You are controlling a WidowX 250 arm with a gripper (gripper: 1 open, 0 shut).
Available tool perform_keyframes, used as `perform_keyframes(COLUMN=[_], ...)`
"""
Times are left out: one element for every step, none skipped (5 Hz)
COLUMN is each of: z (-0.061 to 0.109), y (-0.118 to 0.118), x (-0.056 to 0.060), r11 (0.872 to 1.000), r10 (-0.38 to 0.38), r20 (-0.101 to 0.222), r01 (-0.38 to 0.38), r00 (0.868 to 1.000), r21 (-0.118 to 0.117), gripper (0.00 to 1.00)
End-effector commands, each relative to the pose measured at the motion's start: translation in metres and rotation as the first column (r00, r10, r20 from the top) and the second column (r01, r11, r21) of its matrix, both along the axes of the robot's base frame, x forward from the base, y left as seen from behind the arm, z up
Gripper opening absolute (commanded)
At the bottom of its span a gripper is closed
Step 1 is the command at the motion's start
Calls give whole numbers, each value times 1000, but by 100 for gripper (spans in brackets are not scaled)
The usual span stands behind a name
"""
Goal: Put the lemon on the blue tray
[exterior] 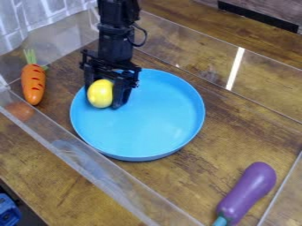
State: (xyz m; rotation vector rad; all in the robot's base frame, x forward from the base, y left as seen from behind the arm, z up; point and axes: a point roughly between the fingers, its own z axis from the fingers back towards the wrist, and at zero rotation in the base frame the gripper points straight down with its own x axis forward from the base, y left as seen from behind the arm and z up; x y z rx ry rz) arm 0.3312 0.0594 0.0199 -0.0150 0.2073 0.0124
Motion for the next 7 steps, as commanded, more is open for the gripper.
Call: perform_keyframes(z=[0,0,5,11,15,19,23], y=[9,8,4,0,-4,-8,-13], x=[-5,-5,-6,-8,-9,-10,-11], r11=[1000,999,999,999,998,996,995], r10=[23,21,8,-5,-17,-30,-42], r20=[-7,-8,-4,1,4,7,10], r01=[-23,-21,-8,5,17,30,43], r00=[1000,1000,1000,1000,1000,1000,999], r21=[-14,-24,-38,-52,-66,-79,-93], gripper=[100,100,0,0,0,0,0])
